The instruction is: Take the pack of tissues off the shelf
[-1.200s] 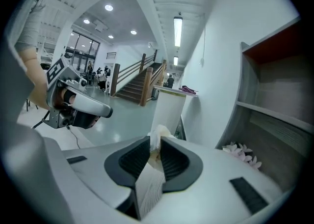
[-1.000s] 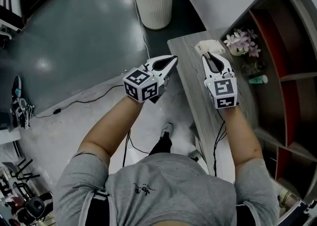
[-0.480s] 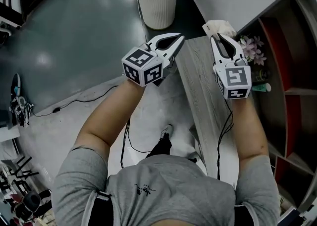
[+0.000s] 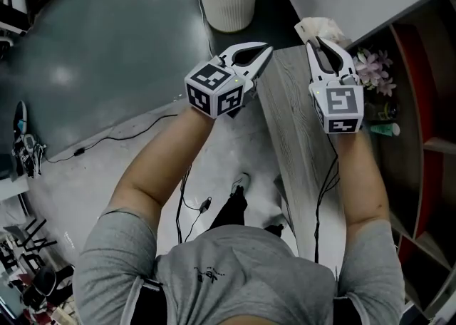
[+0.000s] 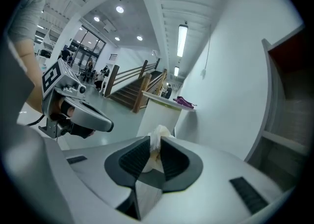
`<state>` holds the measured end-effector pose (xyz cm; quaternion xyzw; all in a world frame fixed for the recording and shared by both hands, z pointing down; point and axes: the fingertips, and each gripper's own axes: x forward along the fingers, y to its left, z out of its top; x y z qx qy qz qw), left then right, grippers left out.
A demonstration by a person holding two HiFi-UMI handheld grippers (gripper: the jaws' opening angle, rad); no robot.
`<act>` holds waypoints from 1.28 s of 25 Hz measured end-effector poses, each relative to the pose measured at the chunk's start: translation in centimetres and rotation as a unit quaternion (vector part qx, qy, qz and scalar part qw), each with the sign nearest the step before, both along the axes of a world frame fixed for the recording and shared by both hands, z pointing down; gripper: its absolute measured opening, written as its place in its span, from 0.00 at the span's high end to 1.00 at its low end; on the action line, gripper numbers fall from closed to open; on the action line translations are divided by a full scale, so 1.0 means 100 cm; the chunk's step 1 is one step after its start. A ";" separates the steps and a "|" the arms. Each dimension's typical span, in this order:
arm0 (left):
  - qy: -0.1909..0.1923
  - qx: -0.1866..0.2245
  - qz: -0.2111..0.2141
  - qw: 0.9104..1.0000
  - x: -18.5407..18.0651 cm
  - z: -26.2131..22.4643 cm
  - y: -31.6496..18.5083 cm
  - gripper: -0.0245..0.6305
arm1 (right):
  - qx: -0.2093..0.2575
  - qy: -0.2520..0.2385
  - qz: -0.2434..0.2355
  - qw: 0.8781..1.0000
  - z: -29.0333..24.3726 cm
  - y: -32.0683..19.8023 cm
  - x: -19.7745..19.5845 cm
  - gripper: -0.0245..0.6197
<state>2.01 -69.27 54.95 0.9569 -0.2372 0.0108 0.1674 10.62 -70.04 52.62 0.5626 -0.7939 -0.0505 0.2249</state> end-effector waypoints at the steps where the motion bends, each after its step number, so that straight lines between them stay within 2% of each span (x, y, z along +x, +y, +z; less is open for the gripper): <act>1: 0.000 -0.006 0.001 1.000 0.001 0.010 0.000 0.94 | -0.007 0.001 0.001 1.000 0.012 -0.002 0.000 0.83; 9: -0.025 -0.039 0.006 0.999 0.008 0.088 0.007 0.94 | -0.075 -0.018 0.028 0.997 0.111 -0.011 0.016 0.83; 17: -0.022 -0.057 0.008 0.998 0.011 0.123 0.008 0.94 | -0.120 0.008 0.039 0.992 0.186 -0.021 0.023 0.83; 26: -0.016 -0.068 0.010 0.998 0.005 0.135 0.023 0.94 | -0.167 0.035 0.054 0.984 0.230 -0.013 0.017 0.83; 32: -0.021 -0.063 0.012 0.998 0.001 0.137 0.031 0.94 | -0.182 0.054 0.059 0.980 0.238 -0.009 0.015 0.84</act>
